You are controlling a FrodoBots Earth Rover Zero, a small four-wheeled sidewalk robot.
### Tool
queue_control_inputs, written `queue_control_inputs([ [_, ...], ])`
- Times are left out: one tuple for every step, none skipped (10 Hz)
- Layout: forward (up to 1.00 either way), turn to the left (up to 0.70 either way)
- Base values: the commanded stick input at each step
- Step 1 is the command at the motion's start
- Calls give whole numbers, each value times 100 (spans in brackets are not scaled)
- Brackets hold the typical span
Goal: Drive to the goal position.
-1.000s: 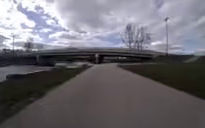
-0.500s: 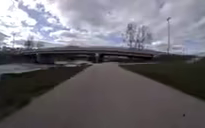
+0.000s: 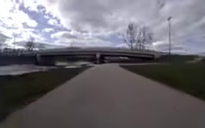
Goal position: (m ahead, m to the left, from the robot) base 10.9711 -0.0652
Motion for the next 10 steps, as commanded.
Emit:
queue_control_inputs([
  [96,0],
  [96,0],
  [96,0],
  [95,0],
  [96,0],
  [96,0],
  [96,0],
  [96,0],
  [96,0],
  [96,0],
])
